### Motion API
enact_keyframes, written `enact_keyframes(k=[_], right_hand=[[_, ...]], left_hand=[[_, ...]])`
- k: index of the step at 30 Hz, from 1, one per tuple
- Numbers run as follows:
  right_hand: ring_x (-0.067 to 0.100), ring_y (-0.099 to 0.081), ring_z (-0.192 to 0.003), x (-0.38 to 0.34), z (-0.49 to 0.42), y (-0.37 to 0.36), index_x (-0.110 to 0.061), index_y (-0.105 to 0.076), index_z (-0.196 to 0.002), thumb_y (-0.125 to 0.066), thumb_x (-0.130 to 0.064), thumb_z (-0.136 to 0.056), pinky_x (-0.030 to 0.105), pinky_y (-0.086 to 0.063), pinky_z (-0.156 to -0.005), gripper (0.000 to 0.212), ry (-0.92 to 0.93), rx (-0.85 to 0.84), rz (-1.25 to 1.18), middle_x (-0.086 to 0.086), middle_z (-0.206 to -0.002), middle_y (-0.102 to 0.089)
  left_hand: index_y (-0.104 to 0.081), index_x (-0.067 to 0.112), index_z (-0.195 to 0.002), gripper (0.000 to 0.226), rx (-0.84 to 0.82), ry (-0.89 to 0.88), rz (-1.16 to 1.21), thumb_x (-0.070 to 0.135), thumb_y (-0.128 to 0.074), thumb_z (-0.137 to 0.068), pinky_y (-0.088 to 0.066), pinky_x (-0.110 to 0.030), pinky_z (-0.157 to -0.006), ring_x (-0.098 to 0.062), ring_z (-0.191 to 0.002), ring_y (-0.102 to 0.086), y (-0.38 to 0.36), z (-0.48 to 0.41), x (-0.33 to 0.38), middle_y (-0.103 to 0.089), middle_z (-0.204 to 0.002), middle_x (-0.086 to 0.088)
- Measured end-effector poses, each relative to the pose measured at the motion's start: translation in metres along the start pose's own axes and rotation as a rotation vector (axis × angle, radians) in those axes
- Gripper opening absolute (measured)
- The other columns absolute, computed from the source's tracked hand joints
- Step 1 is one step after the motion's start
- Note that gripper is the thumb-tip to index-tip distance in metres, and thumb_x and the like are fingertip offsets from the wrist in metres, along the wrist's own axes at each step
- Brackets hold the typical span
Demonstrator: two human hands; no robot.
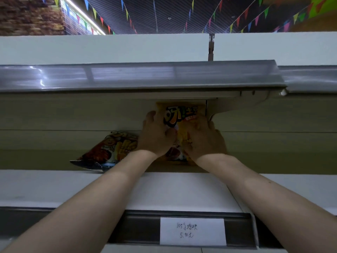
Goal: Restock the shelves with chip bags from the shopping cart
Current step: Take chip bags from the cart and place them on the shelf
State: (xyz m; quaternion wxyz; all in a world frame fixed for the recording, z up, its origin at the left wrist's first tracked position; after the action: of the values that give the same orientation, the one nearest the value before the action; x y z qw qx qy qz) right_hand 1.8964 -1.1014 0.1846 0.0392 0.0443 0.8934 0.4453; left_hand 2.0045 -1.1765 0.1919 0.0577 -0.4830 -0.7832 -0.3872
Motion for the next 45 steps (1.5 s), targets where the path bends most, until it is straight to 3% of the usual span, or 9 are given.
enact_keyframes(k=[4,8,13,17,21,27,35,41,45], right_hand=[[0.025,-0.056,-0.106,-0.038,0.006,-0.001,-0.020,-0.058,-0.120,-0.045,-0.024,-0.099,0.030,-0.049,-0.079,0.025,0.030,-0.120,-0.311,0.007,-0.123,-0.057],[0.027,-0.052,-0.121,-0.077,0.024,-0.032,-0.012,-0.051,-0.136,-0.036,-0.045,-0.102,0.028,-0.044,-0.091,0.050,-0.140,-0.561,-0.529,0.009,-0.134,-0.054],[0.013,-0.047,-0.090,-0.100,0.029,-0.041,-0.014,-0.062,-0.124,-0.044,-0.049,-0.098,0.017,-0.035,-0.058,0.047,-0.188,-0.671,-0.645,0.005,-0.121,-0.057],[0.012,-0.058,-0.108,-0.103,0.027,-0.051,-0.014,-0.058,-0.130,-0.060,-0.052,-0.089,0.017,-0.049,-0.089,0.057,-0.306,-0.662,-0.940,0.004,-0.133,-0.058],[0.017,-0.071,-0.093,-0.099,0.026,-0.063,-0.014,-0.070,-0.097,-0.069,-0.061,-0.077,0.030,-0.057,-0.085,0.051,-0.426,-0.678,-1.161,0.005,-0.098,-0.074],[0.013,-0.068,-0.096,-0.092,0.027,-0.054,-0.016,-0.073,-0.103,-0.073,-0.052,-0.078,0.028,-0.051,-0.094,0.043,-0.384,-0.634,-1.139,0.000,-0.101,-0.073],[0.015,-0.070,-0.070,-0.039,0.035,-0.030,-0.013,-0.072,-0.081,-0.072,-0.049,-0.080,0.023,-0.054,-0.069,0.036,-0.441,-0.572,-1.113,0.006,-0.083,-0.076],[0.020,-0.069,-0.092,0.006,0.036,-0.012,-0.027,-0.059,-0.091,-0.074,-0.034,-0.083,0.037,-0.054,-0.092,0.018,-0.403,-0.394,-1.157,-0.001,-0.094,-0.070],[0.019,-0.069,-0.096,0.021,0.038,-0.013,-0.024,-0.063,-0.108,-0.077,-0.037,-0.078,0.038,-0.052,-0.096,0.035,-0.396,-0.378,-1.119,0.001,-0.106,-0.071]], left_hand=[[-0.039,0.013,-0.144,0.057,0.089,0.161,-0.218,0.020,-0.058,-0.091,-0.036,-0.046,-0.108,-0.037,-0.131,-0.037,0.064,-0.006,-0.035,-0.037,-0.144,-0.019],[-0.035,0.006,-0.144,0.070,-0.157,0.561,-0.304,0.045,-0.059,-0.092,-0.040,-0.037,-0.101,-0.037,-0.125,-0.047,0.096,0.019,-0.105,-0.043,-0.144,-0.019],[-0.062,0.001,-0.109,0.061,-0.311,0.850,0.269,0.055,-0.067,-0.082,-0.054,-0.028,-0.068,-0.029,-0.081,-0.066,0.096,0.068,-0.132,-0.072,-0.097,-0.015],[-0.067,0.004,-0.095,0.020,-0.135,0.780,0.789,0.015,-0.075,-0.081,-0.059,-0.036,-0.070,-0.028,-0.078,-0.070,0.094,0.078,-0.126,-0.074,-0.080,-0.011],[-0.066,0.007,-0.113,0.038,-0.112,0.644,0.819,0.006,-0.076,-0.076,-0.061,-0.035,-0.071,-0.028,-0.083,-0.073,0.096,0.081,-0.107,-0.073,-0.100,-0.016],[-0.064,0.010,-0.115,0.048,-0.223,0.683,0.936,0.032,-0.071,-0.073,-0.060,-0.040,-0.066,-0.028,-0.074,-0.072,0.084,0.082,-0.085,-0.074,-0.099,-0.017],[-0.054,0.016,-0.128,0.070,-0.255,0.572,0.948,0.036,-0.076,-0.065,-0.058,-0.047,-0.080,-0.033,-0.095,-0.071,0.057,0.061,-0.048,-0.072,-0.108,-0.013],[-0.044,0.019,-0.135,0.087,-0.245,0.539,0.689,0.074,-0.063,-0.071,-0.047,-0.045,-0.100,-0.028,-0.111,-0.060,0.018,0.038,-0.010,-0.060,-0.128,-0.003],[-0.040,0.016,-0.137,0.075,-0.114,0.459,0.639,0.067,-0.054,-0.083,-0.043,-0.033,-0.087,-0.024,-0.108,-0.058,0.002,0.026,0.007,-0.059,-0.126,-0.006]])
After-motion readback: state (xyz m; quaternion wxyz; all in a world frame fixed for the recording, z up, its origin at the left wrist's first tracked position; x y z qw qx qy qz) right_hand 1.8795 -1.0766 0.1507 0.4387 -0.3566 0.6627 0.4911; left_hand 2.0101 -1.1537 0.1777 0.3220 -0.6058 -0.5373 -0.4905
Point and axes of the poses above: each hand's wrist, its own z-axis away from the middle knuckle, its own y-axis out of the back of the hand, x = y × z, the point moved 8 cm from there along -z, towards the middle knuckle
